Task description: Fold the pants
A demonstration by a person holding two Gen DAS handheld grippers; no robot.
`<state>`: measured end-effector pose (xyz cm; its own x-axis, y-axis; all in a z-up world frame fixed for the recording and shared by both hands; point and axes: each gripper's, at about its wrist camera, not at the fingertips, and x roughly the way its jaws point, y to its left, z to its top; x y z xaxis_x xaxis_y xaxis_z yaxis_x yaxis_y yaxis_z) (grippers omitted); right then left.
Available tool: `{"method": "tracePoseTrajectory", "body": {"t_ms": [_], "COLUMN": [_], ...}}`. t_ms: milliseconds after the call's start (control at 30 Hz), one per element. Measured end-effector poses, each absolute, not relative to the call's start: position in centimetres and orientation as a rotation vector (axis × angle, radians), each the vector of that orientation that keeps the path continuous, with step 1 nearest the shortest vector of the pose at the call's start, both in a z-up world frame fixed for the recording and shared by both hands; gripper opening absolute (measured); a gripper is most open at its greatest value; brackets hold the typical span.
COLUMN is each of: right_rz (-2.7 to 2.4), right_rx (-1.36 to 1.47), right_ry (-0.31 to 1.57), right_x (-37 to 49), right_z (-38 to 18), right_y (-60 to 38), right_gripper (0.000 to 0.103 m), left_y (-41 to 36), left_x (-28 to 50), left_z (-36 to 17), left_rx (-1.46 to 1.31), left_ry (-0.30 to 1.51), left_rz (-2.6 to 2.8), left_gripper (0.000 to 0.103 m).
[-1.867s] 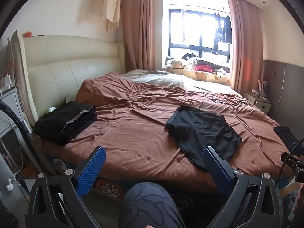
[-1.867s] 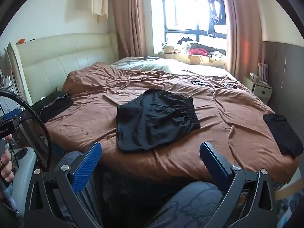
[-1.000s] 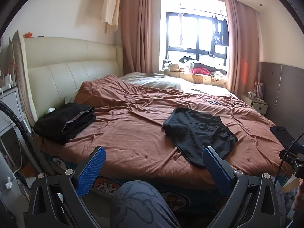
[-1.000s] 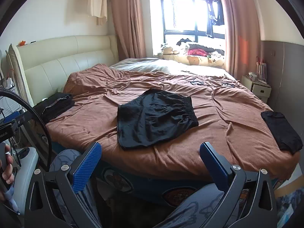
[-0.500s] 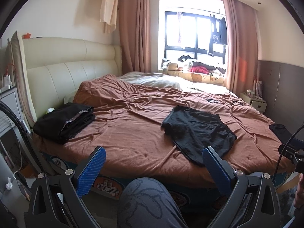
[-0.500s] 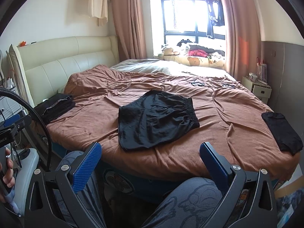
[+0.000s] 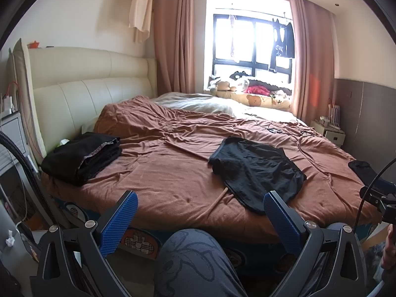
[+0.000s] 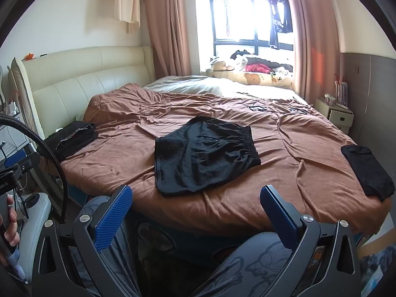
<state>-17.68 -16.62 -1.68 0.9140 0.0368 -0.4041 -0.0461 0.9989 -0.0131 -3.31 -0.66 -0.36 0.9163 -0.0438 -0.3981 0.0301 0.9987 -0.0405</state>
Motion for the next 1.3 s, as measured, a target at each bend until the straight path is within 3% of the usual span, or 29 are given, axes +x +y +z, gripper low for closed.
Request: {"method": "tracePoseTrajectory", "body": {"t_ms": [1300], "right_rz": [0.040], "right_rx": [0.044], "right_ry": [0.437], "right_x": [-16.6], "right_z": [-0.5], "right_y": [-17.2], "right_gripper": [0.103], "left_y": [-1.2], "left_x": [-1.7], "left_z": [-0.5], "left_rx": [-0.050], "left_ry": [0.445], "left_rz": [-0.075], "left_gripper": [0.103]}}
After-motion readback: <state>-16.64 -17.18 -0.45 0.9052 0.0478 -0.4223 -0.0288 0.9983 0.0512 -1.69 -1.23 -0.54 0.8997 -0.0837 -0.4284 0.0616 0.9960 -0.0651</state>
